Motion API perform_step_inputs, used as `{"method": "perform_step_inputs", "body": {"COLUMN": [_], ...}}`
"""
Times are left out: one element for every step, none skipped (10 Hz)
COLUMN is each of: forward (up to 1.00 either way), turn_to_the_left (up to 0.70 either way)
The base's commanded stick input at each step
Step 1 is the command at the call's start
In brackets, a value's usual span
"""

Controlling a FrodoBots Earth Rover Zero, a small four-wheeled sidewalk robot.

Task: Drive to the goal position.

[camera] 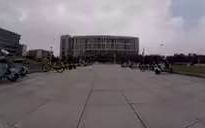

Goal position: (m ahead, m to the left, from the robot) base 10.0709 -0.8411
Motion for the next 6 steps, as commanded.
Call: {"method": "perform_step_inputs", "body": {"forward": [0.7,0.7,0.7,0.7,0.7,0.7], "turn_to_the_left": [0.0,0.0,0.0,0.0,0.0,0.0]}}
